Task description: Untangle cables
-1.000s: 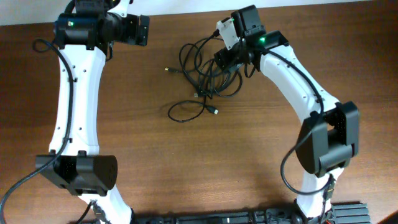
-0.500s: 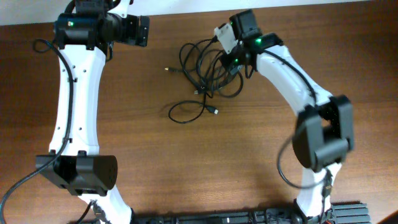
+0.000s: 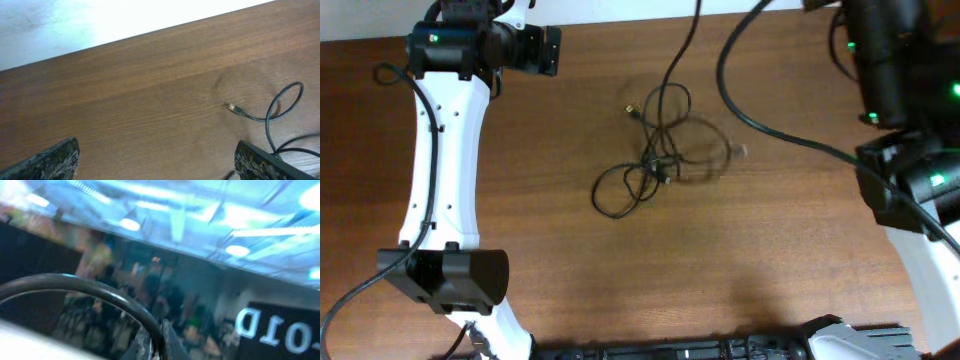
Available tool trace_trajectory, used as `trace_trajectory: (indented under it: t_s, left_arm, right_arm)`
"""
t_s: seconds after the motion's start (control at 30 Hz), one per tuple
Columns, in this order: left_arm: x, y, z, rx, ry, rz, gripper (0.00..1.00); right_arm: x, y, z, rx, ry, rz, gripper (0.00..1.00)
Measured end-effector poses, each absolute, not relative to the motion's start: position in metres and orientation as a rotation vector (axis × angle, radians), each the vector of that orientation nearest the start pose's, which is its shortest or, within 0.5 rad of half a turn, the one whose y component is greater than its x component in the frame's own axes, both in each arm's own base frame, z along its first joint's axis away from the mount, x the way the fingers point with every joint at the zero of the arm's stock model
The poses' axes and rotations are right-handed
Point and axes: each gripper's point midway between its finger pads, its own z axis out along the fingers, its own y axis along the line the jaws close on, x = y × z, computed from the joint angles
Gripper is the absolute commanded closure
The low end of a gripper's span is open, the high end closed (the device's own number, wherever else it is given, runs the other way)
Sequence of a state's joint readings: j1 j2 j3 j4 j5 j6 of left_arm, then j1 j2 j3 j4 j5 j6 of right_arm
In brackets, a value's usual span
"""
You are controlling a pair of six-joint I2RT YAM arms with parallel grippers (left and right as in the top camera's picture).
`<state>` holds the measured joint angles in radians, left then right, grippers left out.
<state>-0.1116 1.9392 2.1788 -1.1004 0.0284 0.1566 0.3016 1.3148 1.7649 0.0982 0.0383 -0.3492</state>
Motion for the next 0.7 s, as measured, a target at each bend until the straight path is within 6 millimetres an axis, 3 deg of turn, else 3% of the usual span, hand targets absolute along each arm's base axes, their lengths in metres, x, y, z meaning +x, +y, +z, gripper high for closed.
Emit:
trace_trajectory:
  t_s: [0.1, 0.27, 0.47, 0.6, 0.7]
  left_arm:
    - [0.493, -0.076, 0.29, 0.379, 2.399, -0.127, 0.01]
    - [0.489, -0.087, 0.291, 0.408, 2.395, -0.205, 0.01]
    - [0.488, -0.09, 0.291, 0.414, 2.396, -0.216, 0.01]
    - [0.488, -0.09, 0.291, 0.414, 2.396, -0.216, 0.01]
    - [0.488, -0.09, 0.291, 0.414, 2.396, -0.217, 0.01]
  right_arm:
    - [0.315, 0.082, 0.701, -0.214, 0.845, -0.114, 0.96]
    - [0.221, 0.041, 0.786, -0.041, 0.498, -0.208, 0.96]
    - [0.146, 0.013, 0.821, 0.077, 0.281, -0.2, 0.96]
    - [0.131, -0.008, 0.825, 0.175, 0.284, -0.28, 0.96]
    - [0.138, -0.023, 0.82, 0.24, 0.349, -0.418, 0.96]
